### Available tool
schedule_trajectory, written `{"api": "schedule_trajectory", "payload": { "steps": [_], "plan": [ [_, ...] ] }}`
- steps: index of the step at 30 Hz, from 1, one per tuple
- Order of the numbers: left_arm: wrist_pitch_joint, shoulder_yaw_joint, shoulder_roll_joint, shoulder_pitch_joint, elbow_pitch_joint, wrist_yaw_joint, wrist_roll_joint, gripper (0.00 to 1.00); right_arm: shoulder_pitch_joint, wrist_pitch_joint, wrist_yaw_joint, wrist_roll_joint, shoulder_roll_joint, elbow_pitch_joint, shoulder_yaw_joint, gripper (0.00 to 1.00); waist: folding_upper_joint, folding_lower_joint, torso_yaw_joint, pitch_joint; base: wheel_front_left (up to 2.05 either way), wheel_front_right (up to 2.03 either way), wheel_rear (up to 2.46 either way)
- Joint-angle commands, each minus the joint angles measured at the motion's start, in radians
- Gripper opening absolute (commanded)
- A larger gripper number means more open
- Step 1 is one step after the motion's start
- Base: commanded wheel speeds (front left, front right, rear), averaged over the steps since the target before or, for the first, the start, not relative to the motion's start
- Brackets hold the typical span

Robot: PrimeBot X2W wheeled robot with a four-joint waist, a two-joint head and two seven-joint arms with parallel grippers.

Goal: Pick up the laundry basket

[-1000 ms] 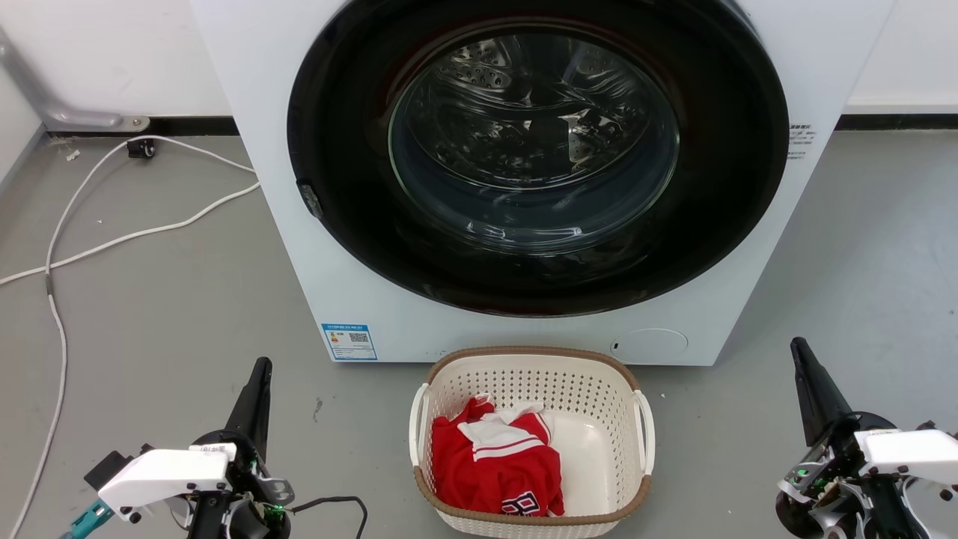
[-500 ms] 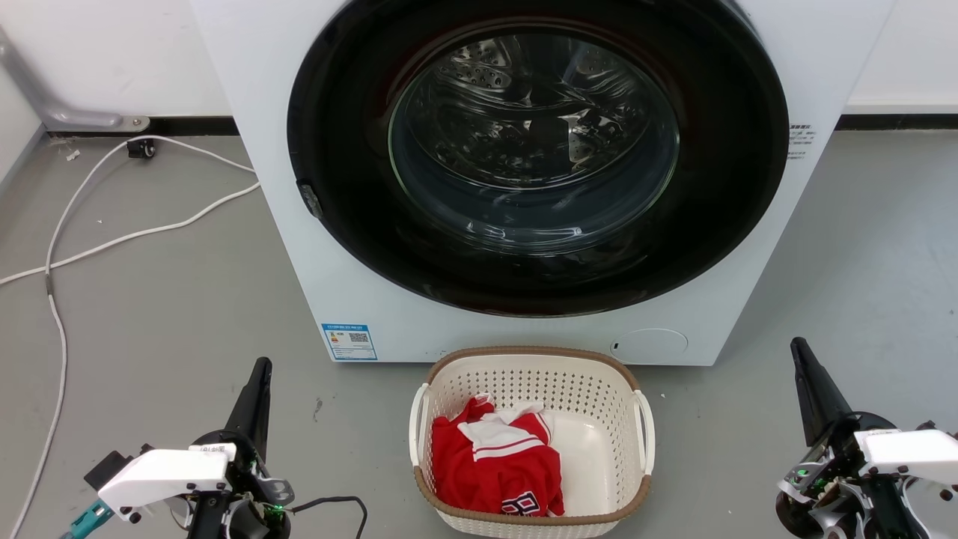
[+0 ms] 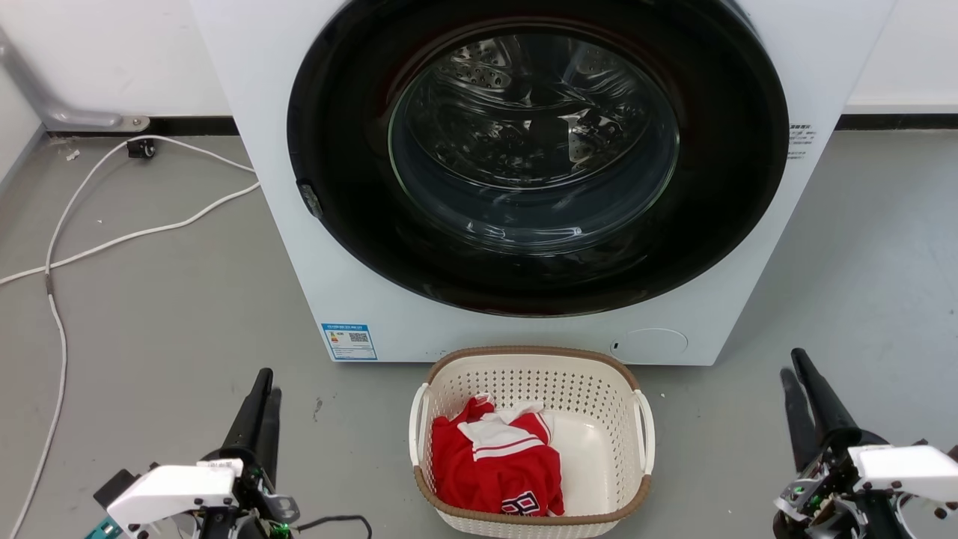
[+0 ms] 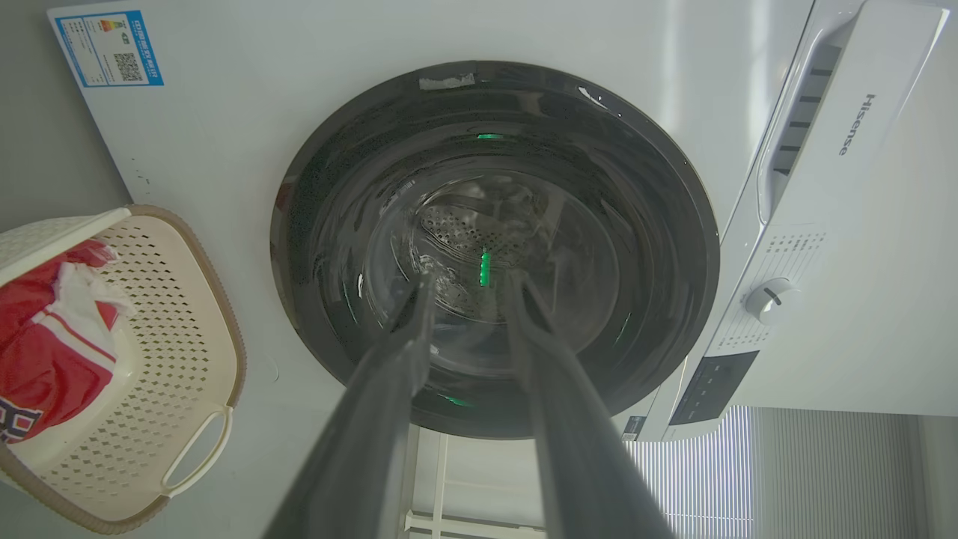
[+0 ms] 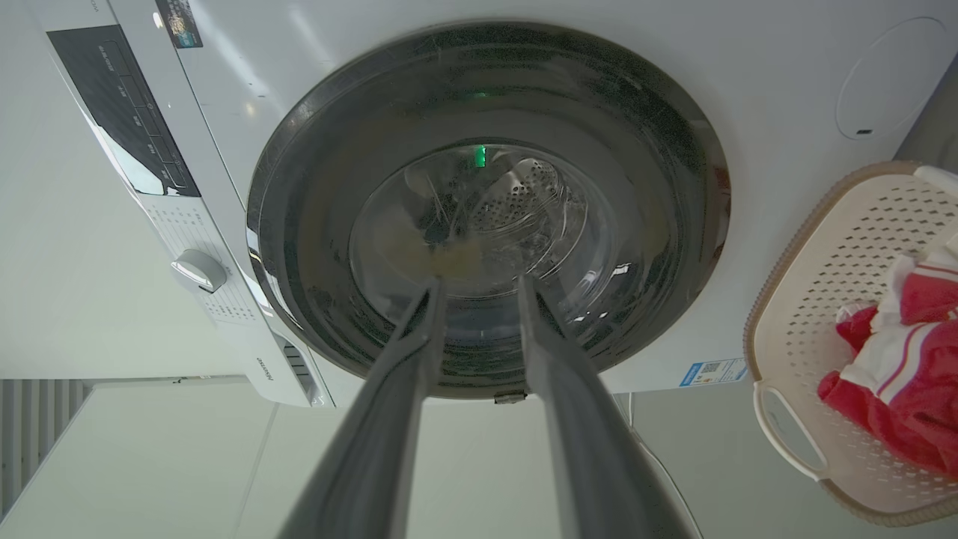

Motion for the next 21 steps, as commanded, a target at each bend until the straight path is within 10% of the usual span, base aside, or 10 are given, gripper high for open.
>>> {"api": "schedule_trajectory", "payload": {
  "steps": [1, 21],
  "plan": [
    [-0.005, -0.005, 0.003, -0.010, -0.013, 0.000, 0.001, 1.00, -0.008, -0.006, 0.000, -0.004, -0.001, -0.014, 0.003, 1.00, -0.0001, 0.0000, 0.000, 0.000, 0.00, 0.00, 0.00],
    [-0.100, -0.104, 0.009, -0.024, -0.088, 0.000, 0.266, 1.00, 0.031, -0.103, 0.001, -0.325, 0.000, -0.113, 0.020, 1.00, -0.0001, 0.0000, 0.004, 0.001, 0.00, 0.00, 0.00]
  ]
}}
